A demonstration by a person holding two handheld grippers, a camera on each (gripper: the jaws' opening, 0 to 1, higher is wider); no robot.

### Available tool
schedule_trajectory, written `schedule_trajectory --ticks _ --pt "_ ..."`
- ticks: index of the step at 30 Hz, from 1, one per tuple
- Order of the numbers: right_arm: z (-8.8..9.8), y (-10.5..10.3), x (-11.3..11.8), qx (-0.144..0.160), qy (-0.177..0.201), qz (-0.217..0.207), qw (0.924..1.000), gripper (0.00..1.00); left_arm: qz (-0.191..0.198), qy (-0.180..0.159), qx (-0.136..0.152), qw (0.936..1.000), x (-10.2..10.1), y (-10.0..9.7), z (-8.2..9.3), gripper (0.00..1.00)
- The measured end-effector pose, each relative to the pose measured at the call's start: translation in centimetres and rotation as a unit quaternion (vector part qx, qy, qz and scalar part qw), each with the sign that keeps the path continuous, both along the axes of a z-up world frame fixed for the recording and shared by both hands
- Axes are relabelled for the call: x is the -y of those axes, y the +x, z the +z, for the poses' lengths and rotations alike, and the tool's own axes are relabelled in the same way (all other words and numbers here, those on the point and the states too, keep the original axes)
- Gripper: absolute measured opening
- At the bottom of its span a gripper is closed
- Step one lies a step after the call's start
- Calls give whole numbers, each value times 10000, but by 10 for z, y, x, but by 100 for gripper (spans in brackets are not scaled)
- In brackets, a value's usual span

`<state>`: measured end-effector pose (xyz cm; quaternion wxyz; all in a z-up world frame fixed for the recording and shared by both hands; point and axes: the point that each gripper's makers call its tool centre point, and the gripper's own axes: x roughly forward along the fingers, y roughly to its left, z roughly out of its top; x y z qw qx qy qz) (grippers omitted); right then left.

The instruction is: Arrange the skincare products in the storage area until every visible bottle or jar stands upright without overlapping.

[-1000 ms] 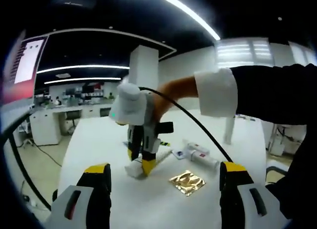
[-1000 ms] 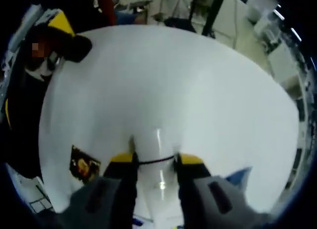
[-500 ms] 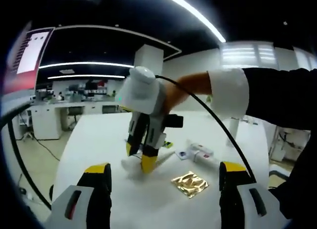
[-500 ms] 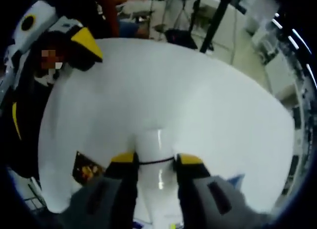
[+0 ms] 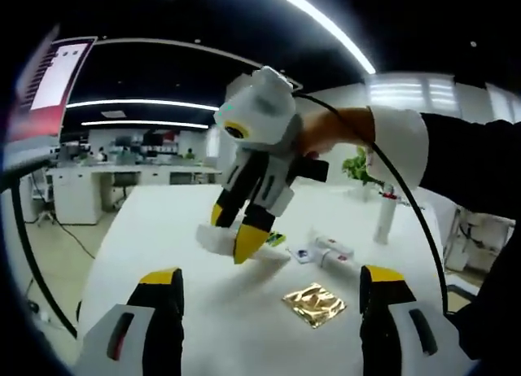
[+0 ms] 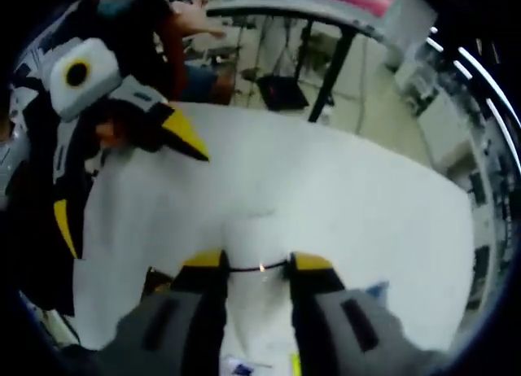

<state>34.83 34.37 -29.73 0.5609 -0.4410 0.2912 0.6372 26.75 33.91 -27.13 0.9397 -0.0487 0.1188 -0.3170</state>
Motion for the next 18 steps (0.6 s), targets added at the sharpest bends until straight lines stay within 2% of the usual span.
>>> schedule_trajectory --ticks 10,18 --pt "22 -8 13 58 333 -200 9992 27 -177 81 8 9998 17 -2 -3 88" --pt "44 -8 24 21 904 -616 9940 27 -151 -72 17 9999 18 -2 0 87"
